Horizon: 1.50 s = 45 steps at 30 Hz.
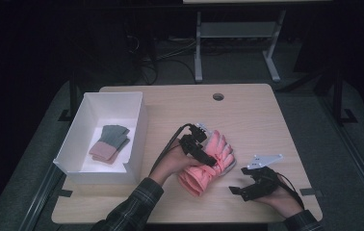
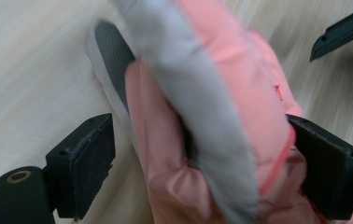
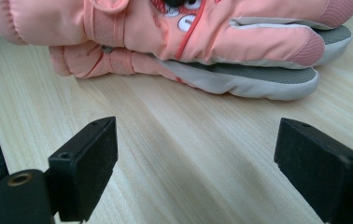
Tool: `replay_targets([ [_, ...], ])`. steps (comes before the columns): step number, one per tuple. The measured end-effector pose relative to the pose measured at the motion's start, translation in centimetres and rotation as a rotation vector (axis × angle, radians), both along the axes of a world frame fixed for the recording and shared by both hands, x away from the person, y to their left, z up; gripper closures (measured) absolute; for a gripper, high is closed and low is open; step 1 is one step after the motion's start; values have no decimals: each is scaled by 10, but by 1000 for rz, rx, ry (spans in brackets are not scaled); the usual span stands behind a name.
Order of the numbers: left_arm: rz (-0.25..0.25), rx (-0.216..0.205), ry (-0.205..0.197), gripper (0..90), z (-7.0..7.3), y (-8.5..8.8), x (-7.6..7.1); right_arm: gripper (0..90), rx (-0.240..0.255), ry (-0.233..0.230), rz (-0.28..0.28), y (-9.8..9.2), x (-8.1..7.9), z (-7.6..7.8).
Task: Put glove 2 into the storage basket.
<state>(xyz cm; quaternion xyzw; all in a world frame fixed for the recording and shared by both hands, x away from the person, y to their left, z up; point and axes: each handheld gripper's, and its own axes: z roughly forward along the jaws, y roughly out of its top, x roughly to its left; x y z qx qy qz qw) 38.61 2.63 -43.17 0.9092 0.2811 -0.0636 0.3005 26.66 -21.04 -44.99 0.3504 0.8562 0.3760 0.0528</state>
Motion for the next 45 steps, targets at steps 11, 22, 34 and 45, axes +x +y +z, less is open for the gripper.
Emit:
replay_targets([
  [11,3,2,110,134,-19,-2,2,133,-1,-9,-6,-1,1,0],
  [22,-27,-20,158,453,-18,1,5,133,1,-12,-15,-4,2,1],
  [34,-36,-52,181,602,-10,5,6,134,0,-10,-18,-5,3,0],
  [45,-2,-76,127,612,17,15,6,133,-2,-23,-44,-7,3,-3],
])
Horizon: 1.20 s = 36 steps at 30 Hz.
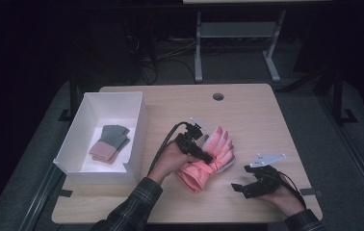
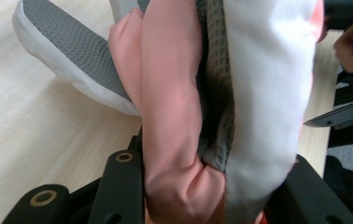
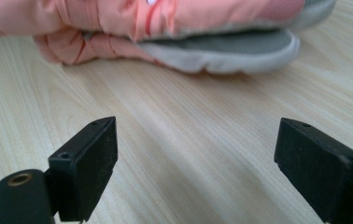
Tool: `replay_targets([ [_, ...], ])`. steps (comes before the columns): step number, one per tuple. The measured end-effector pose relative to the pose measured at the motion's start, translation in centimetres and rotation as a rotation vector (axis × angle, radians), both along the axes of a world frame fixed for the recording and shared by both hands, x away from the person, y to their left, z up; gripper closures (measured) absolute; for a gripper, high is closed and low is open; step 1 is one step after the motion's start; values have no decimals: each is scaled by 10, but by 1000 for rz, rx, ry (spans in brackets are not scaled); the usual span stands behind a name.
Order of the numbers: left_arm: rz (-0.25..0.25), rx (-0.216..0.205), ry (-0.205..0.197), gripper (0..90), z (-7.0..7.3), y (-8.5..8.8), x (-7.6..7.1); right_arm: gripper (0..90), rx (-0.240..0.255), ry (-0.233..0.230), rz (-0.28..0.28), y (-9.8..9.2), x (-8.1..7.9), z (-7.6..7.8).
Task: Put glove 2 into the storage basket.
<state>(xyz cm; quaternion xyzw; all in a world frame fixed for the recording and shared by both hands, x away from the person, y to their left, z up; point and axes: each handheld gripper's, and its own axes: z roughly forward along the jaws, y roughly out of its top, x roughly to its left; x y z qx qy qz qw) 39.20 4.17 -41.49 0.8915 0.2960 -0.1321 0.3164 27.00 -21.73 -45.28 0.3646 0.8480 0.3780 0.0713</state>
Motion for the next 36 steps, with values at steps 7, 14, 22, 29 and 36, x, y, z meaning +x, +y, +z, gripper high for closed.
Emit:
replay_targets([
  [7,27,-22,-37,614,24,13,2,133,2,-14,-6,-1,1,-2],
  [14,60,-23,-72,610,54,28,2,133,4,-12,-14,-1,1,-1],
  [22,82,-18,-113,607,86,50,1,133,1,-11,-17,-2,2,-2],
  [29,123,-16,-133,607,115,73,3,132,4,-16,-18,-1,2,-4],
  [36,155,-41,-143,606,136,94,5,130,4,-21,-21,-1,2,-4],
])
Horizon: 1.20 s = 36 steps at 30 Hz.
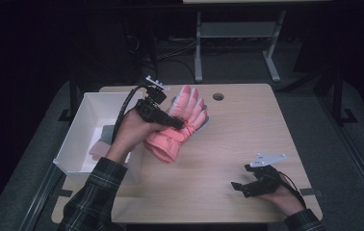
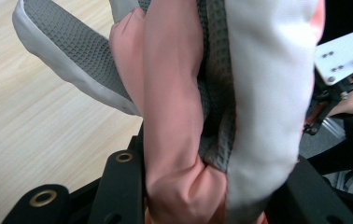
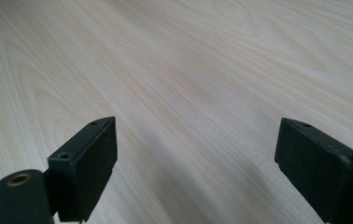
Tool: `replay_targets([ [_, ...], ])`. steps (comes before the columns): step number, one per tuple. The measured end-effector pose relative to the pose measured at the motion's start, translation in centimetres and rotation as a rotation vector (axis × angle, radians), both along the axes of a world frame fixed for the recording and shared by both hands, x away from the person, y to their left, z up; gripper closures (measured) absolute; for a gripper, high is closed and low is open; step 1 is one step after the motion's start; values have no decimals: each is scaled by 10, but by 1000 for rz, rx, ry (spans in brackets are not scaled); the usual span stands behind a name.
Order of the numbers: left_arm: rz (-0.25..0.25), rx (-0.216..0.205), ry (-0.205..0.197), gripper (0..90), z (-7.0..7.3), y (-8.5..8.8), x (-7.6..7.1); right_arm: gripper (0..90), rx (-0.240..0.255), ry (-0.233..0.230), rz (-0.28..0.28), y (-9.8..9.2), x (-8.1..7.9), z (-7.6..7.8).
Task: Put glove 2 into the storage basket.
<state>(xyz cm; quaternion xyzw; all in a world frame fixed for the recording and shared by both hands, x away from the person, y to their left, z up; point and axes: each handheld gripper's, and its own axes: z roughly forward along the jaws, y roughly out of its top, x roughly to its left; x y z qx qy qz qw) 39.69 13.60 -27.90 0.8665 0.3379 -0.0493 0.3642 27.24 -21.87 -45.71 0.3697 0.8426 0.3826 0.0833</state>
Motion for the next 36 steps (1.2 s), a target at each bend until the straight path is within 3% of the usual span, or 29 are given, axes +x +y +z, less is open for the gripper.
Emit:
replay_targets([
  [17,112,-39,-28,605,28,54,-3,130,17,-4,-1,-1,0,1],
  [31,265,-36,-35,605,36,122,-6,130,26,-20,64,10,14,2],
  [36,310,-28,-48,605,50,145,-12,130,28,-12,73,15,16,2],
])
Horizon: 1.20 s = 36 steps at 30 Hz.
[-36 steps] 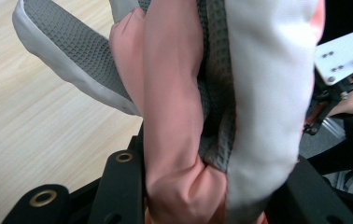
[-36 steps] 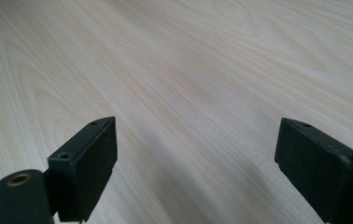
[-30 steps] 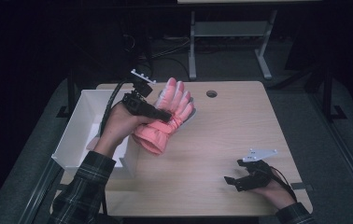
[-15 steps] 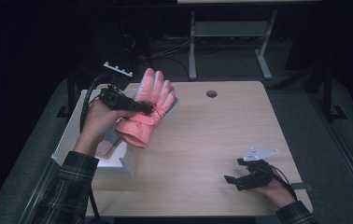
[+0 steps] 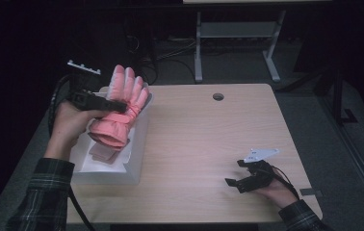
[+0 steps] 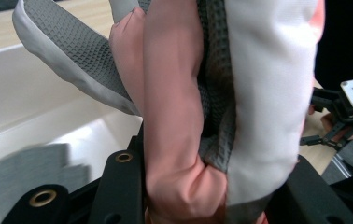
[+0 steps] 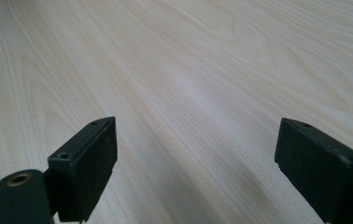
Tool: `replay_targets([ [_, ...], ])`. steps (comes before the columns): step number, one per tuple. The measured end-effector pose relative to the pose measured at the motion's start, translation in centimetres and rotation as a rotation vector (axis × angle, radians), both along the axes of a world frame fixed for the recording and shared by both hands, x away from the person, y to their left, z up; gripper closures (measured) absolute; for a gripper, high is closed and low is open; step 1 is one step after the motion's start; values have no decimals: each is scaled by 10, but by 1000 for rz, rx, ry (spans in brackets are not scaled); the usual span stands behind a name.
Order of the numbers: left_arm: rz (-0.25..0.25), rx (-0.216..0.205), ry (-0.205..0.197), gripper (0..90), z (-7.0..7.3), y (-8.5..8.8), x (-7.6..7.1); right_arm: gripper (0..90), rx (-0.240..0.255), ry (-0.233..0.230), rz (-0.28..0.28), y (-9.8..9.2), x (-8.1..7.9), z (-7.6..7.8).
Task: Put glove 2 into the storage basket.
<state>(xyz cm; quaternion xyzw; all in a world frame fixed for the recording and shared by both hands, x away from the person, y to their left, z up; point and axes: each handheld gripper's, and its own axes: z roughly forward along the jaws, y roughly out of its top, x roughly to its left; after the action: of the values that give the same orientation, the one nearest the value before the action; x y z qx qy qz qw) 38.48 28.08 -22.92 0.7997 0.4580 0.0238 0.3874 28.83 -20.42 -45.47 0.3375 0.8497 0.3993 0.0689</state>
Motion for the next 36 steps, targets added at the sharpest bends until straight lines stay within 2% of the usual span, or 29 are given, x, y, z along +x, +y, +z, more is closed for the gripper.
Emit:
replay_targets([
  [3,27,29,-6,605,3,9,0,130,-2,-5,5,1,0,0],
  [6,47,29,4,604,-5,17,4,130,-3,-6,4,1,0,0],
  [9,60,57,19,604,-16,21,9,130,-4,-4,3,1,0,0],
  [20,113,41,98,602,-71,30,26,131,-4,0,11,1,0,0],
  [22,122,18,107,602,-78,33,28,131,-4,0,10,1,0,0],
  [32,166,-38,115,603,-95,44,30,130,-4,1,13,1,0,-1],
  [34,174,6,131,602,-101,44,31,131,-6,1,13,2,0,0],
  [35,174,10,138,602,-106,44,32,131,-6,1,13,2,0,0],
  [36,167,-9,148,602,-111,43,33,131,-6,1,13,2,0,0],
])
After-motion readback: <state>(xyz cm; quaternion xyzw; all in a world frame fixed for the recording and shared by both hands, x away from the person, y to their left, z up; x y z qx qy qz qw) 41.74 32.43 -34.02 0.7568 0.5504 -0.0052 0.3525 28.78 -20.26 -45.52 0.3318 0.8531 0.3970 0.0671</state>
